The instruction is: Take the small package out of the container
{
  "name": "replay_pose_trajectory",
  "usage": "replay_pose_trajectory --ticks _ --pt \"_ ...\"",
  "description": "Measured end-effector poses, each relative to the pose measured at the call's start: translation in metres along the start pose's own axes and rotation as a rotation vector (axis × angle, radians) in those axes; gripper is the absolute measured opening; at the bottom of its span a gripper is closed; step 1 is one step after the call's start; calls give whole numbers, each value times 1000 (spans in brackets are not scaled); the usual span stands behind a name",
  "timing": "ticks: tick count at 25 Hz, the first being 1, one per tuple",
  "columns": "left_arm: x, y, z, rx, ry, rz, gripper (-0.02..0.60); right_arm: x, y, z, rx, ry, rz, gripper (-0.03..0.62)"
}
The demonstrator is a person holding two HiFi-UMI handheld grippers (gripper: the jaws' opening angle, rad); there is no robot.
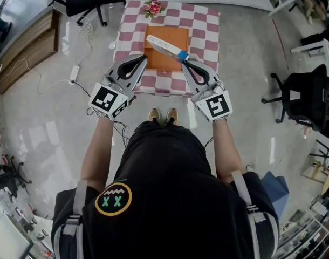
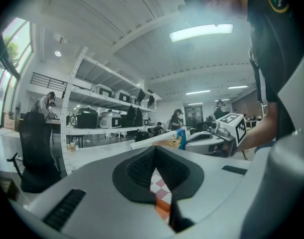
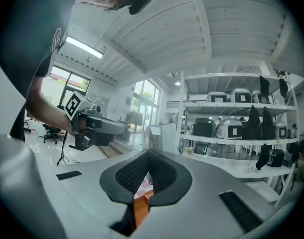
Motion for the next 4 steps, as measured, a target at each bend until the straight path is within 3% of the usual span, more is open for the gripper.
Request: replay_pose_trajectory --ticks 4 --pt "-1 0 2 -4 0 1 17 -1 -2 0 2 -2 3 20"
Point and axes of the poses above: the fingertips, and each gripper's own axes: y backward along the fingers, x to its right, z out of its underside, the point moved 8 cm from there along y, backward along the fingers, and after that the axes turned 14 degrees about -x, right-handed, at the moved point
